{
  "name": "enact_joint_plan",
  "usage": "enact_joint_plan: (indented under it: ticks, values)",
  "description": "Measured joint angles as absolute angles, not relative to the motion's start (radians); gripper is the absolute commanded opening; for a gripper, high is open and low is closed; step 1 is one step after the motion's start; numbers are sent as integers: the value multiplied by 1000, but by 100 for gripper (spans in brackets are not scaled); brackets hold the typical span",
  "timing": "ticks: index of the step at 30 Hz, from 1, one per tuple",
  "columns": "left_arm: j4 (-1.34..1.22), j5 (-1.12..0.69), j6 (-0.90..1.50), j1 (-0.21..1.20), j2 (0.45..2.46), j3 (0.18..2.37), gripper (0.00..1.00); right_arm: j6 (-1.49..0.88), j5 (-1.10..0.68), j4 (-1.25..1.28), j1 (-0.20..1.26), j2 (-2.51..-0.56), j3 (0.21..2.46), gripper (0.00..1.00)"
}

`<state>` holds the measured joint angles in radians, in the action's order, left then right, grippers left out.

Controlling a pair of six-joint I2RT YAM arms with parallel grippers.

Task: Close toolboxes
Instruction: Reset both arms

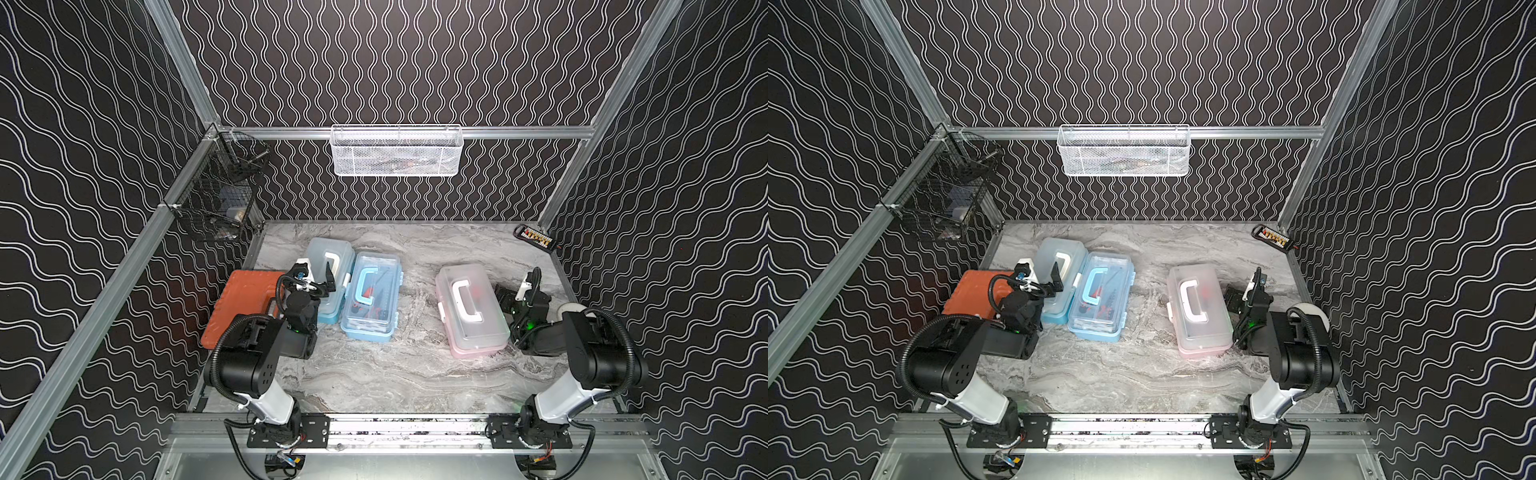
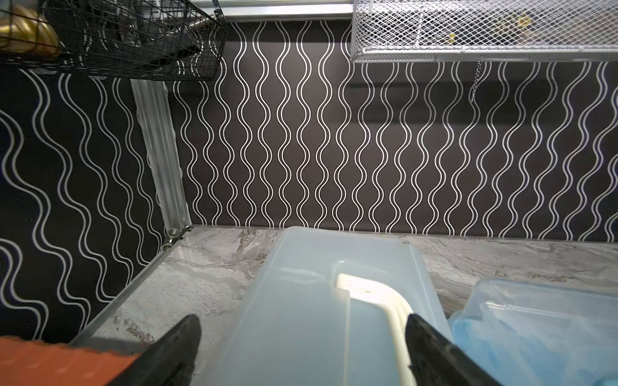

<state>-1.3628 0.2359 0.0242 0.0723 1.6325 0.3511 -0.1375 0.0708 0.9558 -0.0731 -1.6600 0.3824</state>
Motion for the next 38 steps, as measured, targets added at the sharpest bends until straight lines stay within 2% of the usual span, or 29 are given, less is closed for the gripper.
enact_joint_plan:
  ticks: [38]
  values:
    - [-1343,323,24,94,1636,366,99,-115,81,954,-65,-1660,390,99]
